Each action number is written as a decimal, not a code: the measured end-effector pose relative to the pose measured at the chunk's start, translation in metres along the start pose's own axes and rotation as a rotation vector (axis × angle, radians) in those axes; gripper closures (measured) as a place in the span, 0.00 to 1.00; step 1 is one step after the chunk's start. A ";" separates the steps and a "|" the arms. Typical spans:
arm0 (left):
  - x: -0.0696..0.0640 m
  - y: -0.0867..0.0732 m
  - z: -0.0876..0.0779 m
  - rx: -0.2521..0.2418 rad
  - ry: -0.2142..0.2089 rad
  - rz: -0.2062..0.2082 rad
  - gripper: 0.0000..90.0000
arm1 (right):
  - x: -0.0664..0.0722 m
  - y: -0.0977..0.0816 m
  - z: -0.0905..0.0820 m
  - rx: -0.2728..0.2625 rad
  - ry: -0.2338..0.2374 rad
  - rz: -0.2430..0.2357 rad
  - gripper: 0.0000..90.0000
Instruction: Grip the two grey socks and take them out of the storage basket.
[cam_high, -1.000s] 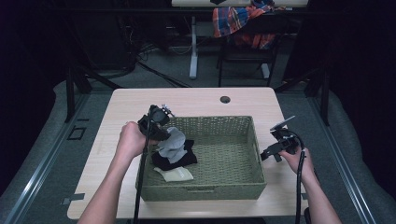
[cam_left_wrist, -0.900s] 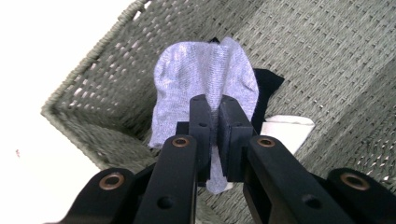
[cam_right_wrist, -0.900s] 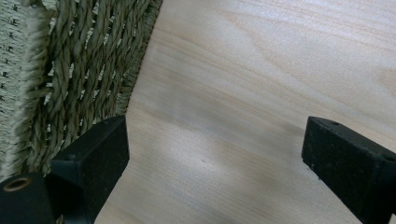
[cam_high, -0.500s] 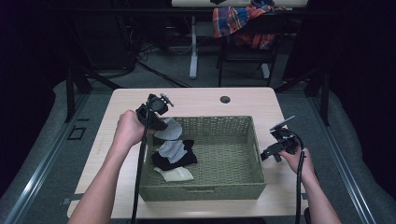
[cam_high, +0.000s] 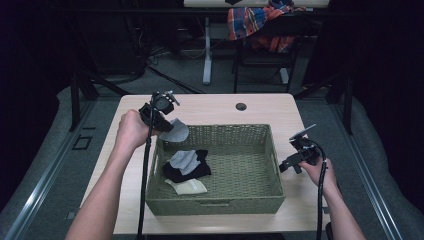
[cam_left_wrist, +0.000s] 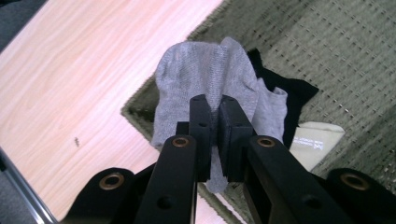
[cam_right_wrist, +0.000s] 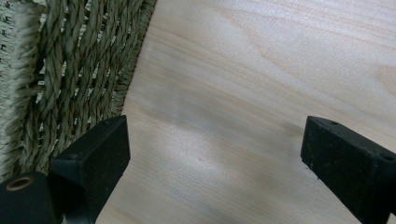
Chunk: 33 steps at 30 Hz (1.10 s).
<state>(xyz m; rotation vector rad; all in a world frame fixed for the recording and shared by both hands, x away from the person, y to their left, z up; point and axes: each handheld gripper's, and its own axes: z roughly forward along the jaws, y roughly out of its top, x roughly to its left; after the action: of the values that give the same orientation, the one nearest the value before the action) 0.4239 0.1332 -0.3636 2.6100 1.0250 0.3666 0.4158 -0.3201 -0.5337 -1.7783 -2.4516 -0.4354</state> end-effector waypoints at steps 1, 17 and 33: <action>0.002 0.001 -0.002 0.002 0.004 0.003 0.95 | 0.002 -0.001 0.001 -0.024 -0.001 0.018 0.09; 0.025 0.002 -0.012 0.006 0.036 -0.043 0.95 | 0.001 -0.001 0.001 -0.013 -0.001 0.013 0.09; 0.058 -0.021 -0.013 0.036 0.067 -0.147 0.95 | 0.000 0.000 0.000 0.008 0.001 -0.004 0.09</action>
<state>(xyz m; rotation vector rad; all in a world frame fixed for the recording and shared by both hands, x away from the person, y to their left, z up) 0.4478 0.1906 -0.3524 2.5491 1.2475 0.4063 0.4160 -0.3204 -0.5333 -1.7705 -2.4530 -0.4259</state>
